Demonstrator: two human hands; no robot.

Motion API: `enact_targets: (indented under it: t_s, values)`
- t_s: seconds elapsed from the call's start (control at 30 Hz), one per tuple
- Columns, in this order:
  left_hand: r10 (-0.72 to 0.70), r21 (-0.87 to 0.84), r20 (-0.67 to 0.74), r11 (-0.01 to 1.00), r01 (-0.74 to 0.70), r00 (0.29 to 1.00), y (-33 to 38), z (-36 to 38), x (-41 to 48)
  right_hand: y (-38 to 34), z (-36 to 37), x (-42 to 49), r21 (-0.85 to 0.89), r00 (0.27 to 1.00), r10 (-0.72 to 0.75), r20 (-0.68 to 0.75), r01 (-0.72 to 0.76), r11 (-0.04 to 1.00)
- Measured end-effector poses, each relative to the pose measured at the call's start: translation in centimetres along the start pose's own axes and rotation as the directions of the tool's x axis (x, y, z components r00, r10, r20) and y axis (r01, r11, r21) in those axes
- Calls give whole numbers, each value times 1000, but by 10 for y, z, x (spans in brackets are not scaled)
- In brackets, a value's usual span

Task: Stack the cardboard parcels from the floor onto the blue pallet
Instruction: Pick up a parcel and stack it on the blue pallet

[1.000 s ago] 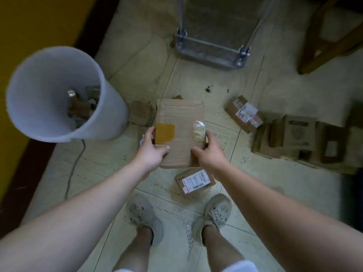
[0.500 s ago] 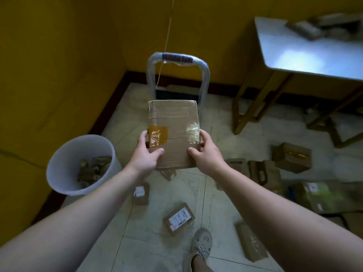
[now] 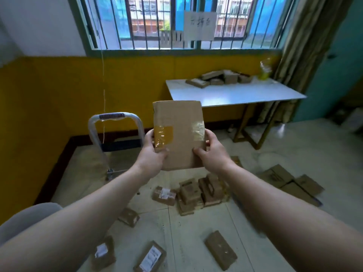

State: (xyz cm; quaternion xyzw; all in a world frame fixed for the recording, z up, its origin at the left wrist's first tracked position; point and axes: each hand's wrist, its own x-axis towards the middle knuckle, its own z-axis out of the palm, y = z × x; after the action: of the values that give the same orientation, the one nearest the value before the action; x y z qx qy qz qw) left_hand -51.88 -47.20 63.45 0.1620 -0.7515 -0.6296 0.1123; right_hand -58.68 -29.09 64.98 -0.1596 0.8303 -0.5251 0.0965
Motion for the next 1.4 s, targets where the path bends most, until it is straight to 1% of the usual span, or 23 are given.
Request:
enact_targets:
  t_s: [0.1,0.2,0.3,0.4,0.6,0.67,0.8,0.93,1.07,1.23,1.4]
  values:
    - [47,-4,78,999,-47,996,26,78,-8,22,-78,-25,14,997,-6,-83,7,1000]
    - [66,-8,157,998,-65,985,46,172,-22,55,-166,-51,0,988,17,-152,-17,1000]
    - [80,-13,237,997,-79,968,65,268,-38,91,-254,-78,-92,969,34,-246,-58,994]
    - [68,31,297,996,-80,953,83,346,-53,122,-325,-104,-132,945,71,-319,-118,984]
    - [60,67,406,993,-95,912,110,456,-57,171,-422,-125,-140,886,154,-437,-236,962]
    - [65,65,440,992,-104,896,114,486,-51,187,-444,-123,-122,867,163,-470,-247,961]
    - [81,63,488,990,-127,869,119,541,-28,218,-489,-105,-109,847,182,-499,-269,957]
    - [90,42,498,991,-128,862,127,600,20,245,-544,-56,-108,838,204,-506,-296,949]
    - [88,40,508,991,-125,857,140,661,78,273,-594,-2,-84,828,204,-522,-288,954]
    - [67,42,561,993,-109,825,158,736,123,302,-662,39,-69,811,234,-536,-318,945]
    - [35,63,539,995,-82,842,163,803,158,341,-722,77,-99,826,228,-515,-322,942]
